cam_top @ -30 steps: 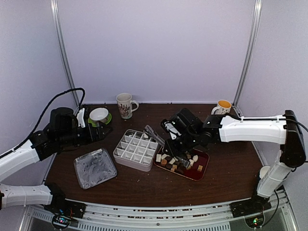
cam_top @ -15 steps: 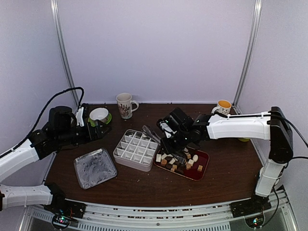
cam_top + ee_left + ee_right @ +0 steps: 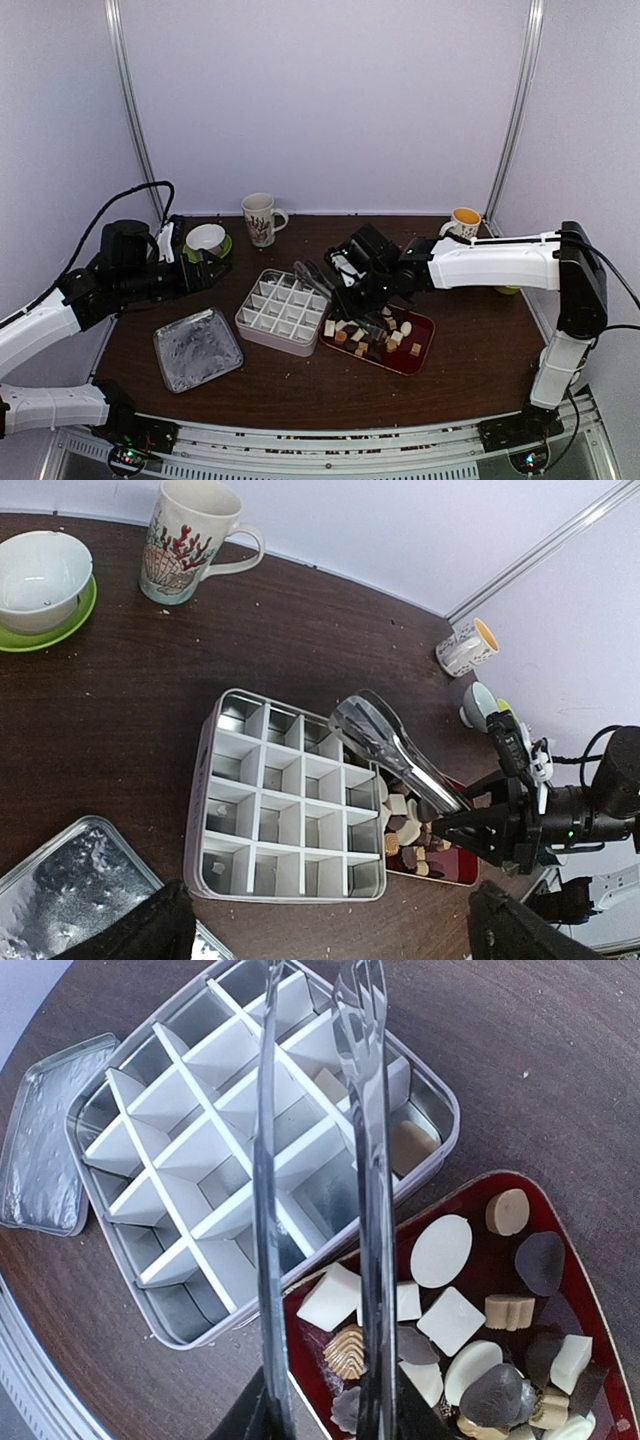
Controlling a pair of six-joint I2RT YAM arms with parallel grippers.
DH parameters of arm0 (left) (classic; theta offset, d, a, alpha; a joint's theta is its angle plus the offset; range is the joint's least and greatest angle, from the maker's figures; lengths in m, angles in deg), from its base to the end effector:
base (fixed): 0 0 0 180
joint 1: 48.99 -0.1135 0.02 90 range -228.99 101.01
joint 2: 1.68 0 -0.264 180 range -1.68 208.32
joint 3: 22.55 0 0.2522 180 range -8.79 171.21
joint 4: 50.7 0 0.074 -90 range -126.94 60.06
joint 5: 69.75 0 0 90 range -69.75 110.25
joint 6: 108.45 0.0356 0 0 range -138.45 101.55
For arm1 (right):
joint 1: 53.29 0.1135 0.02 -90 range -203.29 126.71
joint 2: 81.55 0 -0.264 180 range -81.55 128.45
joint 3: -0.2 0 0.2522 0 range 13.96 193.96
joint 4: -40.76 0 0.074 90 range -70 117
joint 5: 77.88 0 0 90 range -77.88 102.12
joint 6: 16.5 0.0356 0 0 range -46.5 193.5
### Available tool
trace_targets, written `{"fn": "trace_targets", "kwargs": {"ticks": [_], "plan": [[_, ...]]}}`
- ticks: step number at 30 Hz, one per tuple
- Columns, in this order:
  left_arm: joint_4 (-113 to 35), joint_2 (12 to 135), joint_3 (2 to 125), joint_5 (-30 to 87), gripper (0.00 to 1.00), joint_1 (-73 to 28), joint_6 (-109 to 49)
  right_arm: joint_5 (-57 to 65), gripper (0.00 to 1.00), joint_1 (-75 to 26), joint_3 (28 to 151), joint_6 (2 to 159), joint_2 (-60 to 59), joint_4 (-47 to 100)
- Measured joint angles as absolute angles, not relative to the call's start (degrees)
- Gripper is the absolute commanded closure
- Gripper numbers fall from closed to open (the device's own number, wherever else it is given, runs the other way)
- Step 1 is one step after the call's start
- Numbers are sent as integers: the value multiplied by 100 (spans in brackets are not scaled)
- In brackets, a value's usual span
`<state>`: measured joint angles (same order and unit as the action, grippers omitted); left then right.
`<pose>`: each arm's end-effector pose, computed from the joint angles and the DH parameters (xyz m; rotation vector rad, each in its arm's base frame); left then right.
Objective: Pack the chocolate
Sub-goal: Place the fake chocolate in the empty pocket of the box, then pick up the fake chocolate from the plate.
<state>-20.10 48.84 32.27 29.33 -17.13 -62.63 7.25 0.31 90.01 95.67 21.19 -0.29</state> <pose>0.1682 -0.1111 0.2878 -0.1264 2.1684 -0.9658 0.2281 0.3144 0.2260 -0.7471 2.5211 0.6132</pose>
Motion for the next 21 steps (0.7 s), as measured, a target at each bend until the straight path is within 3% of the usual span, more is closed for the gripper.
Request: {"fn": "trace_targets", "kwargs": {"ticks": [13,21], "plan": [[-2080,4596,3227,2831,3,-2159,-6962,791,67,33,7957,9576,490,-147],[-2292,4117,3686,2341,9,-2316,-7915,780,67,33,6899,9751,-485,-173]]}}
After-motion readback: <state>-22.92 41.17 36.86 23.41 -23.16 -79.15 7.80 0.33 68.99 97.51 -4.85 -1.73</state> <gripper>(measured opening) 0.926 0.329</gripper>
